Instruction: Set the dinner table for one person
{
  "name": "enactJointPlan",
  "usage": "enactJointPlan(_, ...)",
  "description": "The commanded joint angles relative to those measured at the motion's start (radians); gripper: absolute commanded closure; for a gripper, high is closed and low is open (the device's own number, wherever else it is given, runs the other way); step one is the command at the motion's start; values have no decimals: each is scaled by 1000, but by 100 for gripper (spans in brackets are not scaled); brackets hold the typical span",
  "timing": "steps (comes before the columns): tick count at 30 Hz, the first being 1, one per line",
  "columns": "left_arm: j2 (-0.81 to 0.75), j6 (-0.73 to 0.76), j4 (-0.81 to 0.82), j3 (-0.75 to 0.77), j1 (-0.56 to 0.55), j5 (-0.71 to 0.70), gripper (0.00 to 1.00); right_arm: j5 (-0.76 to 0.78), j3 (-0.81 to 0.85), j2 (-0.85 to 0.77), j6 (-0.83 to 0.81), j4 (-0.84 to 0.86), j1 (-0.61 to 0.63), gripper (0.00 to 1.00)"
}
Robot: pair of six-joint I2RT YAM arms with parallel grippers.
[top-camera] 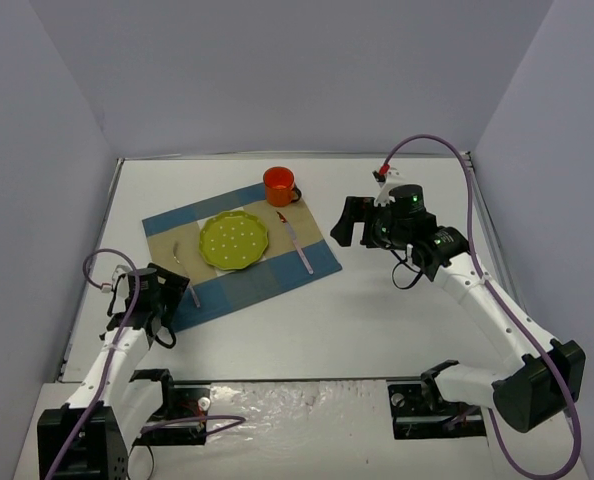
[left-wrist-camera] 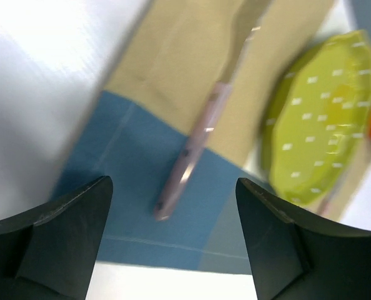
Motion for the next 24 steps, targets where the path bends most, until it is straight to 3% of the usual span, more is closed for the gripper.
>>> enactJointPlan(1,2,104,-263,121,4,-105,24,-17,1,-22,-16,43,-9,0)
enactJointPlan(12,315,403,-308,532,-11,-214,60,-19,-5,-30,-20,43,-16,0)
enactJointPlan(24,713,546,-290,833,-96,-290,61,-20,-6,-43,-25,42,-33,0)
